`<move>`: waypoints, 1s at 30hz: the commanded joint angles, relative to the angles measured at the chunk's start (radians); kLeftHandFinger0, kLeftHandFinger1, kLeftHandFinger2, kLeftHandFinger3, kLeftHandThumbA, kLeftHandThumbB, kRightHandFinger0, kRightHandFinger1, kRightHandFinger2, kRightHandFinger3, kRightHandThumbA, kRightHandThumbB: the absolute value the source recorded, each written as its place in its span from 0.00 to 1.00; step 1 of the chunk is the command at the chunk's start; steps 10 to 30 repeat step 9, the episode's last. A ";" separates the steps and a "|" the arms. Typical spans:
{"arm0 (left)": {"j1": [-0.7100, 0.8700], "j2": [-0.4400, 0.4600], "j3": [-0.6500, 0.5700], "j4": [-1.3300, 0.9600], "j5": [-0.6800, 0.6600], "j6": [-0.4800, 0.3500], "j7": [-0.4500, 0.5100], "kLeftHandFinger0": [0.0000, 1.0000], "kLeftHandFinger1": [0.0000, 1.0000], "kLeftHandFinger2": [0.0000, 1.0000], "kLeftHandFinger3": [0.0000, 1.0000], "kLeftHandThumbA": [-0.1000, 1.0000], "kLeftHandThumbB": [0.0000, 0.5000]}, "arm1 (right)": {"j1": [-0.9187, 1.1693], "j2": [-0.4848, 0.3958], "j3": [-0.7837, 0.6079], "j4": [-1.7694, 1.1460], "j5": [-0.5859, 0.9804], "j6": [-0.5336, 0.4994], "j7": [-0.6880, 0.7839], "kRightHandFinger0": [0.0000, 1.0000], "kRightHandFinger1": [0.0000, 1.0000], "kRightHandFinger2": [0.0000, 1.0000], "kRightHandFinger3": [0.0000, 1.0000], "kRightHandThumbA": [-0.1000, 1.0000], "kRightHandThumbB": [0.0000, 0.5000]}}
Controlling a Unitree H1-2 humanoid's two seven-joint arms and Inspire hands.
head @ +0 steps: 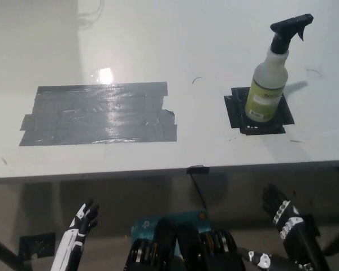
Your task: A person hands a spray bottle to the robot which it grabs with its right hand and places on the black spot infront of it on the table
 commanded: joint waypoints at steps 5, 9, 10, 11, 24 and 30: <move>-0.003 0.003 -0.006 -0.002 0.000 -0.053 -0.006 1.00 1.00 1.00 1.00 1.00 0.16 | -0.052 -0.058 0.011 0.110 -0.113 -0.074 -0.008 1.00 1.00 1.00 1.00 1.00 0.93; -0.008 0.004 -0.006 0.000 -0.001 -0.057 -0.006 1.00 1.00 1.00 1.00 1.00 0.13 | -0.063 -0.060 0.006 0.135 -0.074 -0.064 0.008 1.00 1.00 1.00 1.00 1.00 0.95; -0.008 0.004 -0.006 0.000 -0.001 -0.057 -0.006 1.00 1.00 1.00 1.00 1.00 0.13 | -0.063 -0.060 0.006 0.135 -0.074 -0.064 0.008 1.00 1.00 1.00 1.00 1.00 0.95; -0.008 0.004 -0.006 0.000 -0.001 -0.057 -0.006 1.00 1.00 1.00 1.00 1.00 0.13 | -0.063 -0.060 0.006 0.135 -0.074 -0.064 0.008 1.00 1.00 1.00 1.00 1.00 0.95; -0.008 0.004 -0.006 0.000 -0.001 -0.057 -0.006 1.00 1.00 1.00 1.00 1.00 0.13 | -0.063 -0.060 0.006 0.135 -0.074 -0.064 0.008 1.00 1.00 1.00 1.00 1.00 0.95; -0.008 0.004 -0.006 0.000 -0.001 -0.057 -0.006 1.00 1.00 1.00 1.00 1.00 0.13 | -0.063 -0.060 0.006 0.135 -0.074 -0.064 0.008 1.00 1.00 1.00 1.00 1.00 0.95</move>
